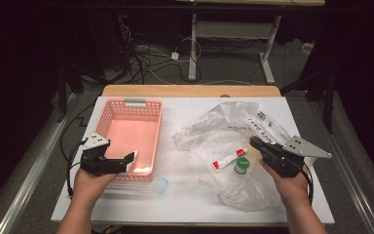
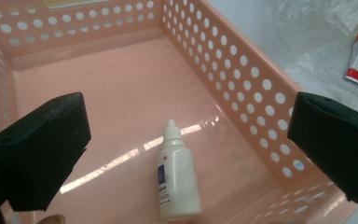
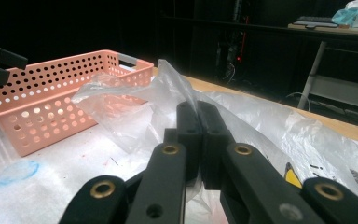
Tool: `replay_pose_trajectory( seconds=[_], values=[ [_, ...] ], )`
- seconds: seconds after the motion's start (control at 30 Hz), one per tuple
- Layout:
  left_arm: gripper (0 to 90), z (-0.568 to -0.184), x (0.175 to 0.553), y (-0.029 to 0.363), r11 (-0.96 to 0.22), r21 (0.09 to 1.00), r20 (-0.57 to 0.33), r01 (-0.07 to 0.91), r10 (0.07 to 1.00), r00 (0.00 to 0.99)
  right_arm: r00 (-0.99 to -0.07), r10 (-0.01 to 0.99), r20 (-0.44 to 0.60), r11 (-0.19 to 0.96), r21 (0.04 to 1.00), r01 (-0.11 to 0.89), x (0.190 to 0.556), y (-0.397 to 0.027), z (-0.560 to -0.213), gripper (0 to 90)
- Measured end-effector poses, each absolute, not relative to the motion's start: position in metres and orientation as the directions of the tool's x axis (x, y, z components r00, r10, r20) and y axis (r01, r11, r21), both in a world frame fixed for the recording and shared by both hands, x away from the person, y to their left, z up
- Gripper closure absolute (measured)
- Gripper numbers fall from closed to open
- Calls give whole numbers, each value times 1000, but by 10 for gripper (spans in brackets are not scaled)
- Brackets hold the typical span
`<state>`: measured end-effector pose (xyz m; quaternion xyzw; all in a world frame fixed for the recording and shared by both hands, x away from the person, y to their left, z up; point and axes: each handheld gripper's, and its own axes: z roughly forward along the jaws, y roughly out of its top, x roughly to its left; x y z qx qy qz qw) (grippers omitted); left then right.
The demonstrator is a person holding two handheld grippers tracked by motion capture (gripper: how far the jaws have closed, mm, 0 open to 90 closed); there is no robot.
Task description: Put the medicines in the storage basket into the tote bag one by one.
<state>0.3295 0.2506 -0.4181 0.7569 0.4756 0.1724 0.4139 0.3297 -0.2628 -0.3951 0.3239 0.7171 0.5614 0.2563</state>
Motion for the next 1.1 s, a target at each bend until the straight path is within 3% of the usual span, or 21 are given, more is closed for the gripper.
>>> replay_pose_trajectory(
  seconds=[0.43,0.7,1.1],
  values=[
    [13,-411,345,235,-292,716,-103,634,854,510,-657,754,4,157,970,185,330,-264,-397,893],
    [58,-410,369,223,-395,569,-89,721,842,532,-659,752,2,157,971,182,330,-264,-396,893],
    [187,-421,394,216,-448,365,-112,816,849,516,-658,753,5,155,970,185,330,-264,-397,893]
  ],
)
